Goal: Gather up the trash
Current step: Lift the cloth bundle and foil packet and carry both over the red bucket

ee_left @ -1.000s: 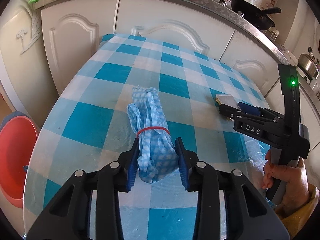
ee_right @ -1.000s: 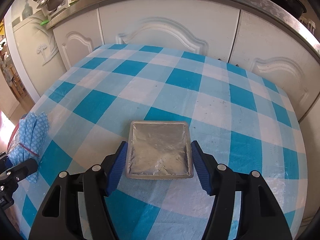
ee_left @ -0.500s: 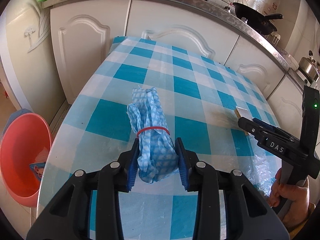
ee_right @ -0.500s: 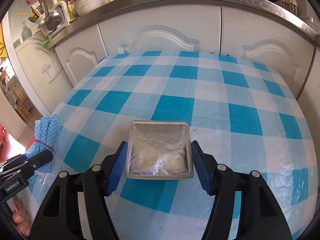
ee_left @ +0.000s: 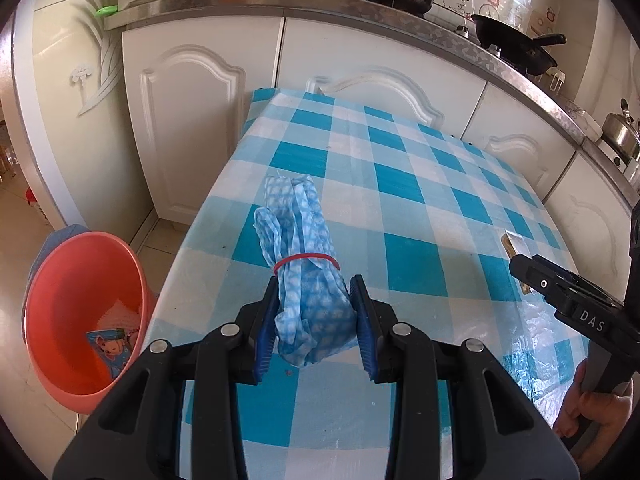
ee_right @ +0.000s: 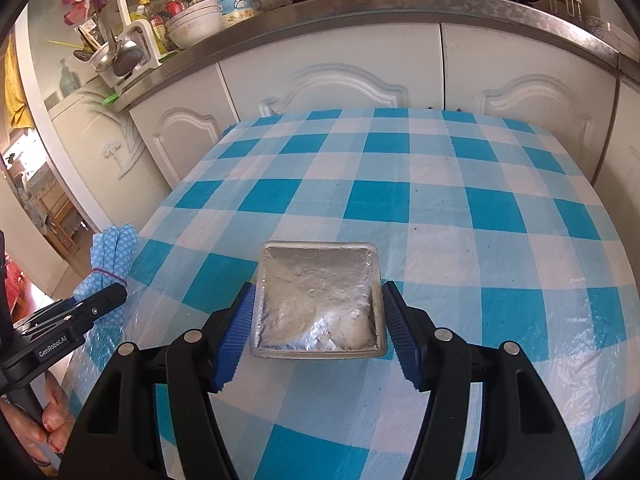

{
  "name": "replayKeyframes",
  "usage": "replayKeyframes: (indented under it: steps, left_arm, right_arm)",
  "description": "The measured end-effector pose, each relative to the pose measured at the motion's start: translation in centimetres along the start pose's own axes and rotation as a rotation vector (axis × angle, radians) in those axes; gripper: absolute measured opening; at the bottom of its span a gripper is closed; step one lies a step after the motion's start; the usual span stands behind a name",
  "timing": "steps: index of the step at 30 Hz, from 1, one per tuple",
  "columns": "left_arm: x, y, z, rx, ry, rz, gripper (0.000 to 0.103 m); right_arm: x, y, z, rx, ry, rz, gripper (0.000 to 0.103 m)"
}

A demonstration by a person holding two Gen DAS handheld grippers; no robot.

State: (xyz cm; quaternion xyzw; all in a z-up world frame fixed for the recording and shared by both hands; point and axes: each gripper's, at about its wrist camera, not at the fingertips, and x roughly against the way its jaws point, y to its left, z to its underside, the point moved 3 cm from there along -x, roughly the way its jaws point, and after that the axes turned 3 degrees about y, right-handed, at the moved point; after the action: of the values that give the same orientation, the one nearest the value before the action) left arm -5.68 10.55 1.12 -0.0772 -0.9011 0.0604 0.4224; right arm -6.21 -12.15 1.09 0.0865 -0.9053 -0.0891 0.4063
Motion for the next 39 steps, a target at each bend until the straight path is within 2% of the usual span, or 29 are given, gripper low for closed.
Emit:
replayKeyframes:
  steps: [11, 28, 39]
  left_arm:
    - [2.1, 2.5, 0.5, 0.009, -0.030, -0.051, 0.036]
    - [3.9, 7.7, 1.5, 0.059, -0.048, -0.128, 0.036]
    - [4.5, 13.4, 2.0, 0.142, -0.052, -0.191, 0.036]
  right_arm:
    - [1.8, 2.8, 0.8, 0.023, -0.014, -0.026, 0.064]
    - [2.7, 9.0, 0.3, 0.104, -0.014, -0.089, 0.064]
    - [1.3, 15.5, 0.1, 0.208, 0.030, -0.157, 0.064]
